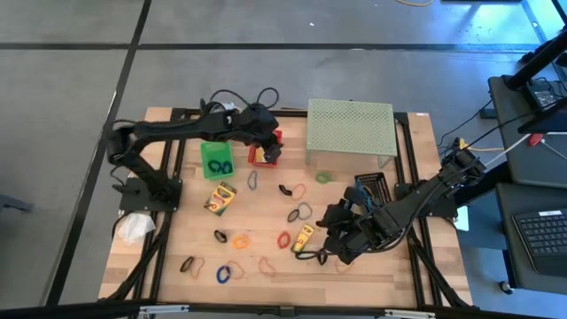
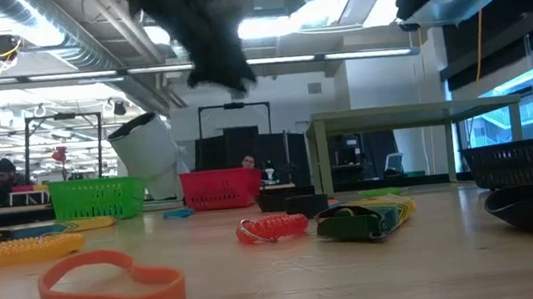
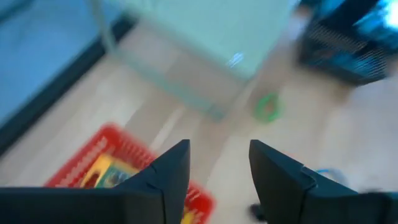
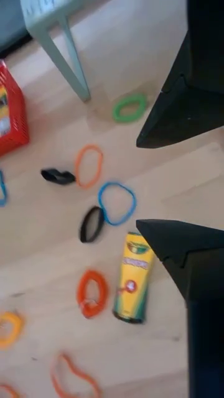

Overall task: Pick & Place Office Desk Supplies
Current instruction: Put the crayons box into the red basket

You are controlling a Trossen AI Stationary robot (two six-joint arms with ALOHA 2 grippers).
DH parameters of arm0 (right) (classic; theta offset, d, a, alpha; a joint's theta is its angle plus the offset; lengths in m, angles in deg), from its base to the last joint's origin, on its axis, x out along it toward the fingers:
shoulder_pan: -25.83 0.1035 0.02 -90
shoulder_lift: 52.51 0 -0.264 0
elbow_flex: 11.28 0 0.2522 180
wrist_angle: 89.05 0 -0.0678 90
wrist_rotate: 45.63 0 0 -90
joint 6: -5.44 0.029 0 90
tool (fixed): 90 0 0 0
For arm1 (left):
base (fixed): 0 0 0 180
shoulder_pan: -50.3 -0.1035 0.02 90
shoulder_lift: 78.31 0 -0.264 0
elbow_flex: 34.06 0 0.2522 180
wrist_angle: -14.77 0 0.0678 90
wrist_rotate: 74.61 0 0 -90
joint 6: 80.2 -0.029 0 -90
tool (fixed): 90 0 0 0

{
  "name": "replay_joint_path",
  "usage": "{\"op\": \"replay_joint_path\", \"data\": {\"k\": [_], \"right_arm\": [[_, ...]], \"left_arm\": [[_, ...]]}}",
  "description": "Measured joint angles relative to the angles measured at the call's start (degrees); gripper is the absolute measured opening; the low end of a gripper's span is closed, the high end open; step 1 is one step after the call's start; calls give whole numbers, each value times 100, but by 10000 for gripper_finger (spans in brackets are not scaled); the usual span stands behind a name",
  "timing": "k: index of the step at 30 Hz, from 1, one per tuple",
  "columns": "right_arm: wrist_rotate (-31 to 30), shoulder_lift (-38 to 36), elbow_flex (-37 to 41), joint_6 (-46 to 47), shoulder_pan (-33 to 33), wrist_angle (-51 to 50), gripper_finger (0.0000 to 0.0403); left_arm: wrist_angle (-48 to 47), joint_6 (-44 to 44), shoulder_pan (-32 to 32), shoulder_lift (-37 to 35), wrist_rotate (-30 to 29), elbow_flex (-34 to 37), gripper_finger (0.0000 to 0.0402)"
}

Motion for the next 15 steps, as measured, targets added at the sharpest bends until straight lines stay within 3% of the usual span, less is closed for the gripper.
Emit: {"op": "replay_joint_path", "data": {"k": [7,10,15], "right_arm": [[811,0,-2,122,-28,340,199],[1329,25,-6,-956,10,655,199],[1308,78,-7,-2954,37,989,199]], "left_arm": [[1042,400,798,-1241,-317,887,149],[1510,509,1177,-1564,-284,1358,152],[2472,210,1807,-1931,-442,2045,159]]}}
